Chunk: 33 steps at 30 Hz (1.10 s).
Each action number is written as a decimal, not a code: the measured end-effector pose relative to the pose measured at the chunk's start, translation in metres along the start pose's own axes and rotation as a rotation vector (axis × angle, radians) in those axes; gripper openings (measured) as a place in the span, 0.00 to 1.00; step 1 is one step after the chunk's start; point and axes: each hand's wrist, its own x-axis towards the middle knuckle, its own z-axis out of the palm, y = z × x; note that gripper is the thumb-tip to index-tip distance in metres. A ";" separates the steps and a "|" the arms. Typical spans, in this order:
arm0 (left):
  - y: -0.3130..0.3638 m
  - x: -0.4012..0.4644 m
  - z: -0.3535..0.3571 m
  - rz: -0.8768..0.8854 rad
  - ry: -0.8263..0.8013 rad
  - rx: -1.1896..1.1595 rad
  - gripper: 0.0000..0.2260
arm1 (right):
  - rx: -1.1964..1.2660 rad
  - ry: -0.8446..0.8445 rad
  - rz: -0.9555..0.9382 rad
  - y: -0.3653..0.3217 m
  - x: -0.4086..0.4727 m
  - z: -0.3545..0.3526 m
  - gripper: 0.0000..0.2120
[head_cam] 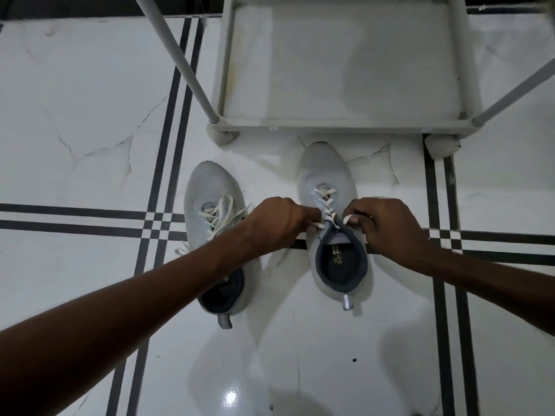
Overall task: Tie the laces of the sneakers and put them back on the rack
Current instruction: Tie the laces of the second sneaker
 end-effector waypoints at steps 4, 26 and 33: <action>0.000 -0.004 -0.001 -0.012 -0.044 -0.020 0.06 | -0.179 -0.096 -0.184 0.004 0.002 -0.008 0.05; 0.012 0.001 0.004 -1.022 0.061 -1.219 0.18 | 0.720 -0.133 0.855 -0.023 0.002 -0.016 0.13; 0.013 0.025 -0.021 -0.964 0.169 -1.384 0.07 | 0.840 -0.068 0.610 -0.027 0.033 -0.041 0.09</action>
